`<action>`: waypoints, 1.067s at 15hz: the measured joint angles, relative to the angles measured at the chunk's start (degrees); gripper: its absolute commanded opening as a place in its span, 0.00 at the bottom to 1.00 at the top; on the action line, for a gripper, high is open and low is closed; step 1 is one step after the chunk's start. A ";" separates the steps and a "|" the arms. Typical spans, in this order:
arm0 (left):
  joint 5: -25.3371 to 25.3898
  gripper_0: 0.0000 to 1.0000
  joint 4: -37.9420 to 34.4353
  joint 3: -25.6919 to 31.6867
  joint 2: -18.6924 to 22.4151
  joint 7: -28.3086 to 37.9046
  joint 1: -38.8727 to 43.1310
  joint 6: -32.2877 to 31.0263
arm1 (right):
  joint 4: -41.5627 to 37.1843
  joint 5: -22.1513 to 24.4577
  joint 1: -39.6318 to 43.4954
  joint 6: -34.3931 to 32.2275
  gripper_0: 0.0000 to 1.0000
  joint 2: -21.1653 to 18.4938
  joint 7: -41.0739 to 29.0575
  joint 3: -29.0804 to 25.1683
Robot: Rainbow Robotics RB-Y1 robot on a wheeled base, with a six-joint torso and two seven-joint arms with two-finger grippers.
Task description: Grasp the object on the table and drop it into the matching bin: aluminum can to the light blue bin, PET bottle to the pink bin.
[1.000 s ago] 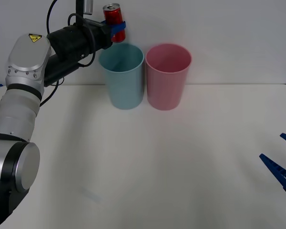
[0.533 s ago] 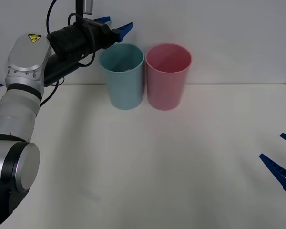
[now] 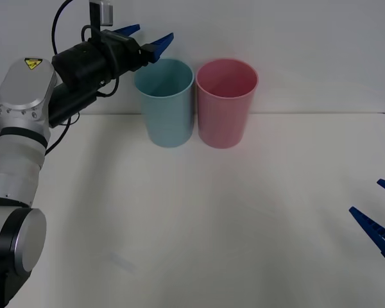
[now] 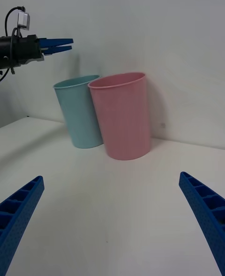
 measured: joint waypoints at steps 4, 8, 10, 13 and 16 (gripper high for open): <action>3.61 1.00 -7.89 0.03 1.57 -0.48 7.21 0.02 | 0.00 0.00 0.00 0.00 1.00 0.00 0.00 0.00; 8.47 1.00 -16.30 0.34 3.88 -1.58 15.97 -0.01 | 0.00 0.00 0.00 0.00 1.00 0.00 0.00 0.00; 10.21 1.00 -19.88 1.40 4.59 -2.58 20.31 -0.78 | 0.00 0.00 0.00 0.00 1.00 0.00 0.00 0.00; 10.66 1.00 -25.21 6.30 4.74 -3.90 26.87 -5.86 | 0.00 0.00 0.00 0.00 1.00 0.00 0.00 0.00; 10.81 1.00 -30.89 11.68 4.74 -4.87 33.88 -11.13 | 0.00 0.00 0.00 0.00 1.00 0.00 0.00 0.00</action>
